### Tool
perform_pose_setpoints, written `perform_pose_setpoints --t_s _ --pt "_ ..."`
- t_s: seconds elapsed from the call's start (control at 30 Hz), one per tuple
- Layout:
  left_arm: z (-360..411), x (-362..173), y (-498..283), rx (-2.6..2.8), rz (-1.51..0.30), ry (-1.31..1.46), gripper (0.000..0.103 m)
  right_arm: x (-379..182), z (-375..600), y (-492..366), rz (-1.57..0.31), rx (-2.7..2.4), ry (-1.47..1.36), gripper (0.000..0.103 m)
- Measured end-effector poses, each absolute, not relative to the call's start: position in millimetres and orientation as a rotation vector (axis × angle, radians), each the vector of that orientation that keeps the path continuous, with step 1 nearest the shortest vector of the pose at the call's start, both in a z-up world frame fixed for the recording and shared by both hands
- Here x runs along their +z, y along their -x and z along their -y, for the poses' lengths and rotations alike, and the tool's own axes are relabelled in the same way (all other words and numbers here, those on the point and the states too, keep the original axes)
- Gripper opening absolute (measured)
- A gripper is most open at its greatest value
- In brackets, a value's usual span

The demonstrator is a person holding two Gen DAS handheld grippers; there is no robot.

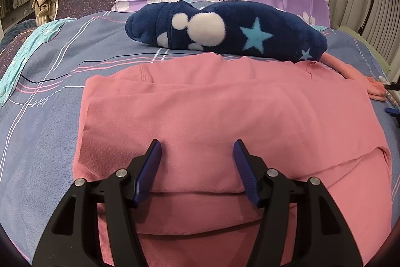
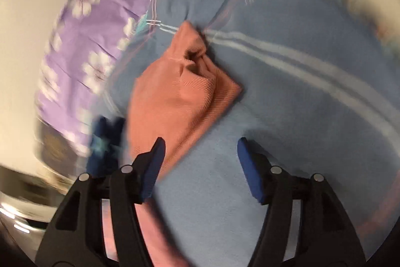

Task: Fold small clothes
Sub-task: 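Grasp the small orange cloth with the right gripper, fold it, release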

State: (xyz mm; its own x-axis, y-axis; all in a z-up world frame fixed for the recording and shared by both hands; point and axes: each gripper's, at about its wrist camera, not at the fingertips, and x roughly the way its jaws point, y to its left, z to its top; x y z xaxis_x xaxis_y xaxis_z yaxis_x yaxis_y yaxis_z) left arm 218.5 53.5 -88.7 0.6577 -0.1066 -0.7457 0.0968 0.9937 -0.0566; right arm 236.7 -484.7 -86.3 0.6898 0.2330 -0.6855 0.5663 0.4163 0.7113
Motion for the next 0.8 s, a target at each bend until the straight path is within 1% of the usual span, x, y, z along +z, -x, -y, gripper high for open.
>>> perform_pose_setpoints --t_s 0.03,0.07,0.1,0.13,0.23,0.3,0.33,0.37,0.4,0.43,0.47,0.53,0.6,0.63,0.73,0.8 --pt "-53.5 -88.6 -218.4 -0.116 -0.844 0.014 0.061 -92.3 489.3 -242.7 -0.806 -0.243 -1.175 0.062" --pt "-54.0 -88.6 -218.0 -0.116 -0.844 0.014 0.061 -93.7 491.4 -245.8 -0.791 -0.252 -1.171 0.041" --pt "-54.0 -88.6 -218.0 -0.116 -0.844 0.014 0.061 -92.6 493.4 -252.4 -0.782 -0.289 -1.127 0.017" --pt "-54.2 -88.6 -218.0 -0.116 -0.844 0.015 0.061 -90.8 493.2 -258.0 -0.791 -0.313 -1.088 0.009" --pt "-54.7 -88.4 -217.9 -0.119 -0.844 0.020 0.061 -68.9 499.0 -270.4 -0.771 -0.380 -0.974 0.008" --pt "-54.2 -88.2 -217.9 -0.118 -0.845 0.017 0.061 -47.4 508.4 -288.6 -0.779 -0.466 -0.766 0.010" --pt "-53.6 -88.2 -217.8 -0.116 -0.845 0.013 0.061 -44.0 509.8 -296.7 -0.827 -0.490 -0.668 0.015" --pt "-53.3 -88.1 -217.8 -0.115 -0.845 0.011 0.062 -47.0 510.6 -306.9 -0.913 -0.503 -0.570 0.028" --pt "-53.4 -88.0 -217.9 -0.115 -0.845 0.010 0.062 -50.3 512.1 -308.2 -0.962 -0.528 -0.514 0.035" --pt "-53.3 -88.1 -217.9 -0.116 -0.845 0.012 0.062 -48.9 510.4 -306.7 -0.965 -0.581 -0.458 0.045" --pt "-53.2 -88.0 -218.0 -0.116 -0.846 0.014 0.062 -45.1 508.3 -300.1 -0.926 -0.625 -0.427 0.049" --pt "-52.3 -88.0 -218.2 -0.117 -0.846 0.011 0.062 -27.8 497.1 -276.0 -0.774 -0.742 -0.382 0.049" --pt "-52.5 -88.2 -217.9 -0.116 -0.846 0.007 0.063 -8.8 471.0 -254.0 -0.620 -0.716 -0.371 0.048" --pt "-52.3 -88.2 -218.0 -0.115 -0.848 0.005 0.063 -2.6 456.1 -253.2 -0.607 -0.645 -0.347 0.048" --pt "-52.4 -88.1 -217.7 -0.115 -0.848 0.005 0.063 -0.4 389.4 -272.6 -0.733 -0.261 -0.220 0.047" --pt "-53.0 -87.9 -217.8 -0.119 -0.847 0.011 0.064 -7.6 355.2 -273.3 -0.787 -0.110 -0.212 0.044"
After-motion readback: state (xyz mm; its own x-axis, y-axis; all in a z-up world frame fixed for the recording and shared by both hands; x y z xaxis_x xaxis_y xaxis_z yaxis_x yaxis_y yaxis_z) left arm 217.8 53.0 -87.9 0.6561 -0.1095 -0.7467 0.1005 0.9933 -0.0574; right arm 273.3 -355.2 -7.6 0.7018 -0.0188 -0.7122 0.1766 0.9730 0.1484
